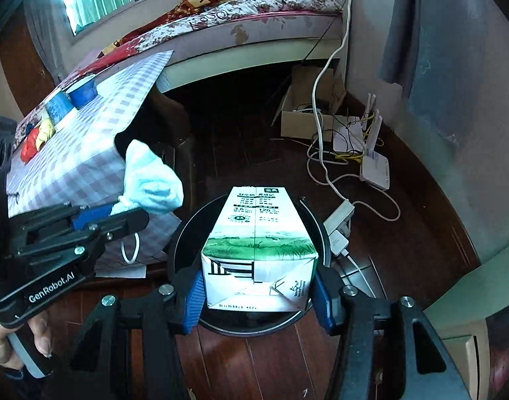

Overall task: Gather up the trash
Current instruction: 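Carry the carton and mask over the black bin while both tools open to drop them, then move both open tools back over the table items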

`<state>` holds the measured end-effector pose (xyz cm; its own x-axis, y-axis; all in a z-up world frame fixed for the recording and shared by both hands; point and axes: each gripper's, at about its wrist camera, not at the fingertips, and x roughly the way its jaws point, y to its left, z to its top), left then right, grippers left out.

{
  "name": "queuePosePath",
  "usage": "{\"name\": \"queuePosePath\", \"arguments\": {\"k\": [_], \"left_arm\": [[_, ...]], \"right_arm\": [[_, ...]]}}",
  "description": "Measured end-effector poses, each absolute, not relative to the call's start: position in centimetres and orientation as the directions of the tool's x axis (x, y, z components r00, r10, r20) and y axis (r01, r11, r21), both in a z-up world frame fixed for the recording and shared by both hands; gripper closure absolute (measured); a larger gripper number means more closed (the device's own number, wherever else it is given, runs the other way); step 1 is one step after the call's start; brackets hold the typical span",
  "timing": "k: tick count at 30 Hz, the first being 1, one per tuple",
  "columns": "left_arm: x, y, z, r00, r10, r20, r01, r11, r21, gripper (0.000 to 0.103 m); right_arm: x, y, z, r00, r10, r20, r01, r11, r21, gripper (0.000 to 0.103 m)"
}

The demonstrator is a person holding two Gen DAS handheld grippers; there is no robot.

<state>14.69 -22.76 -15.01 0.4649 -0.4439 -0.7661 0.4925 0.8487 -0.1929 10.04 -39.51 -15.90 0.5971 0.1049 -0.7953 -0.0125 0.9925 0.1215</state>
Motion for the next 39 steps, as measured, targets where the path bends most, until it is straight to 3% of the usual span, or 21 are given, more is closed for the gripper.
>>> {"name": "queuePosePath", "arguments": {"k": [1,2,3,4,5,8,39], "left_arm": [[14.9,-22.9,-15.4,0.441,-0.462,-0.769,0.500,0.839,-0.217,0.077],[15.3,-23.1,-16.1,0.425,-0.469,-0.774,0.489,0.839,-0.240,0.064],[15.5,-23.0,-16.7,0.425,-0.453,-0.784,0.470,0.851,-0.236,0.040],[15.6,-22.9,-17.2,0.436,-0.421,-0.795,0.444,0.869,-0.217,0.032],[15.5,-22.6,-17.6,0.443,-0.399,-0.803,0.426,0.882,-0.203,0.018],[14.6,-21.8,-18.0,0.478,-0.336,-0.811,0.394,0.908,-0.144,0.004],[11.7,-15.6,-13.8,0.606,-0.250,-0.755,0.308,0.949,-0.067,0.003]], "right_arm": [[10.3,-39.5,-16.1,0.591,0.114,-0.799,-0.019,0.992,0.127,0.045],[10.7,-39.5,-16.6,0.581,0.121,-0.805,-0.026,0.991,0.131,0.043],[11.1,-39.6,-17.3,0.569,0.108,-0.815,-0.023,0.993,0.116,0.022],[11.5,-39.9,-18.3,0.553,0.063,-0.831,0.002,0.997,0.076,0.014],[11.7,-40.6,-19.1,0.539,0.023,-0.842,0.039,0.998,0.052,0.014],[11.1,-42.2,-20.5,0.490,-0.004,-0.872,0.116,0.991,0.061,0.002],[8.7,-37.0,-15.2,0.587,-0.027,-0.809,0.071,0.997,0.019,0.001]]}}
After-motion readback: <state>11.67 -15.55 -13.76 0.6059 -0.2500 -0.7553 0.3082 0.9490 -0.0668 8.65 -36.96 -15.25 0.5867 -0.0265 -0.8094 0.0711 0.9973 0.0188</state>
